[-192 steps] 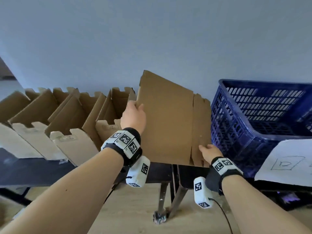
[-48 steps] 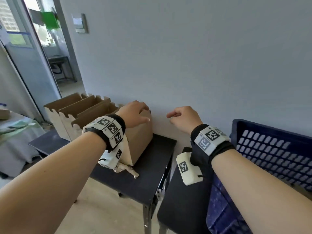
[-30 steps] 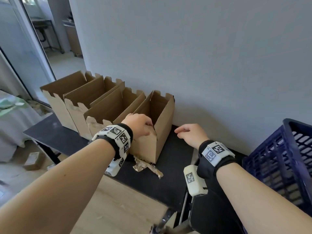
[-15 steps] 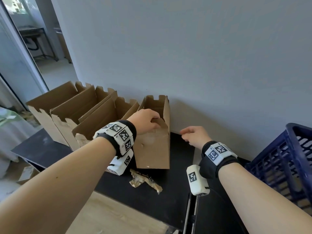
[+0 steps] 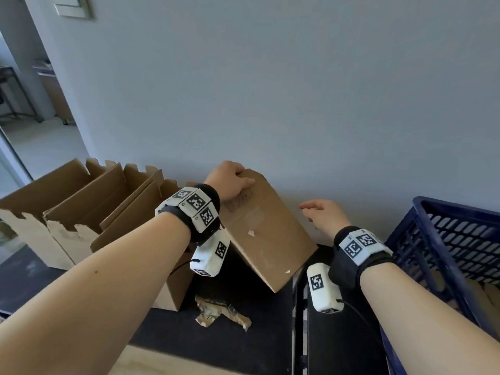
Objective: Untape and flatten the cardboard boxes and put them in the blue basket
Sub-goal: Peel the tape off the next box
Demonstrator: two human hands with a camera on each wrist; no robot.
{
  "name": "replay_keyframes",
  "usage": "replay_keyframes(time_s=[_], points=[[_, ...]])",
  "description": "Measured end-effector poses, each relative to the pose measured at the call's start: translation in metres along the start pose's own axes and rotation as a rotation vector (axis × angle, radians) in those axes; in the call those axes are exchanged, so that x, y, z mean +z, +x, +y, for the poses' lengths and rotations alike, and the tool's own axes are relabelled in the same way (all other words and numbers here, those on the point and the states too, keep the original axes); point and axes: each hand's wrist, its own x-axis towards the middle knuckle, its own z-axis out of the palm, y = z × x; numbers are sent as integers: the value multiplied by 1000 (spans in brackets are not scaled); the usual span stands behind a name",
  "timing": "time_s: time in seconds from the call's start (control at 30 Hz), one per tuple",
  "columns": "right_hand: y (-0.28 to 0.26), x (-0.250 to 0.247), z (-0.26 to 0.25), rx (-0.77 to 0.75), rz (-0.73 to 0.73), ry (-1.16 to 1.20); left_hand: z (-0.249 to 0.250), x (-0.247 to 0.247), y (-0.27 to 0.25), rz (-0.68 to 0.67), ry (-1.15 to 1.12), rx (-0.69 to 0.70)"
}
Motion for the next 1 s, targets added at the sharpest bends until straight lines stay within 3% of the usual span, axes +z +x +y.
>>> replay_keyframes(time_s=[0.13, 0.33, 0.53, 0.67, 0.83, 1.0], points=[[-4, -14, 8, 36, 38, 48, 1, 1, 14, 57, -110, -78], [-12, -23, 9, 102, -55, 149, -5, 6, 35, 81, -268, -210], [-8, -32, 6, 80, -66, 89, -15, 15, 52, 97, -247, -236], [-3, -20, 11, 105, -88, 22, -30, 27, 55, 39, -76, -241], [5, 4, 15, 93, -113, 41, -41, 43, 51, -39, 283, -99], [12, 11, 7, 6, -35, -84, -29, 60, 40, -306, 305, 137]])
